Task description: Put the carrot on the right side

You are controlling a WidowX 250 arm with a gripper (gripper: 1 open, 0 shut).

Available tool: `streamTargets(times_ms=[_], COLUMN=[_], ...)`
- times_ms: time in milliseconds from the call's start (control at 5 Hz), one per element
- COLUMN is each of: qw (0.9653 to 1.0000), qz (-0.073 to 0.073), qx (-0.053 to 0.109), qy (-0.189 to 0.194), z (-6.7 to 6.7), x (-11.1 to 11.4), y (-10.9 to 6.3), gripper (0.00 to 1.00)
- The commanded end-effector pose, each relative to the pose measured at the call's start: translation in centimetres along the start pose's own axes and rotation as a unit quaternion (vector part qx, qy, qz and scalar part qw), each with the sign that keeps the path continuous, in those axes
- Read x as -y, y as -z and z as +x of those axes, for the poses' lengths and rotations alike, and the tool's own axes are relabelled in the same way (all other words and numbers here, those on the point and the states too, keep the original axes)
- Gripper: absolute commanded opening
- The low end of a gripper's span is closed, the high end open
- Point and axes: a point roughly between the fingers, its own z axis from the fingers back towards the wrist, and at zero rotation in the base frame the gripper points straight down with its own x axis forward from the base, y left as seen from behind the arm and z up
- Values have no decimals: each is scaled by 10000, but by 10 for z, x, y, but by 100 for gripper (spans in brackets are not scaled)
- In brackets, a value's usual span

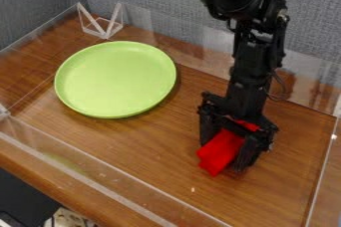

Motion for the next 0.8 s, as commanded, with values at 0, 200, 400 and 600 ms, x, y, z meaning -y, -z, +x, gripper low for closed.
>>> streamTargets(times_ms=[0,200,400,600], qw=[10000,9998,9990,9986], qz=[32,130,221,270], qx=[35,-7,-45,-71], qy=[-26,177,375,448], z=[3,0,-5,-10], x=[-9,-5,-1,-5], y=[-4,-3,-2,-2], gripper=[100,100,100,100])
